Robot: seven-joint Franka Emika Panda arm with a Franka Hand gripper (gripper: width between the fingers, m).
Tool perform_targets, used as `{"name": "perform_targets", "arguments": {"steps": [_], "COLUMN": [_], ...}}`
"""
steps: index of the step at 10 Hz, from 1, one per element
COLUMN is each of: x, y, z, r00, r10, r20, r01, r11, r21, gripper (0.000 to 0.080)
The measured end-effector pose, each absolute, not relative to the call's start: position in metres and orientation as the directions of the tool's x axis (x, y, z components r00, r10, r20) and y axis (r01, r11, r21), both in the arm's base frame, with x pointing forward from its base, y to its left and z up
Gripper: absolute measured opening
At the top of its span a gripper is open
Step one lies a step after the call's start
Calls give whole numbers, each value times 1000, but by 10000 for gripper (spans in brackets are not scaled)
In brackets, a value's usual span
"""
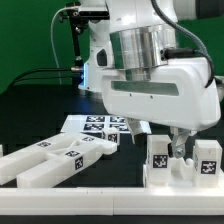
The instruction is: Assemble chair
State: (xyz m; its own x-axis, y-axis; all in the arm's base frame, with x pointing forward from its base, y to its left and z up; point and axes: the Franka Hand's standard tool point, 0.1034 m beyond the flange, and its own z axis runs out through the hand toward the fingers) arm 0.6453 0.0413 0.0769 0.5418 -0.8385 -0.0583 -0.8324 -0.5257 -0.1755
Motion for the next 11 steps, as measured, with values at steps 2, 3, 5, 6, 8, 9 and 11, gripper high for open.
{"name": "perform_targets", "arguments": {"steps": [2, 3, 5, 6, 8, 9, 11], "x": [645, 645, 648, 648, 648, 648, 649], "y": [41, 41, 44, 45, 45, 46, 44], "z": [77, 77, 78, 78, 78, 78, 77], "r00": [674, 732, 943, 923, 923, 887, 808], "r10": [-738, -681, -319, -376, -377, -457, -587], "r20": [-27, -11, 93, 82, 82, 68, 47], "r01": [-729, -671, -308, -363, -364, -445, -575], "r11": [-659, -718, -944, -922, -921, -884, -804], "r21": [-182, -182, -121, -136, -135, -145, -152], "gripper": [649, 649, 649, 649, 406, 406, 285]}}
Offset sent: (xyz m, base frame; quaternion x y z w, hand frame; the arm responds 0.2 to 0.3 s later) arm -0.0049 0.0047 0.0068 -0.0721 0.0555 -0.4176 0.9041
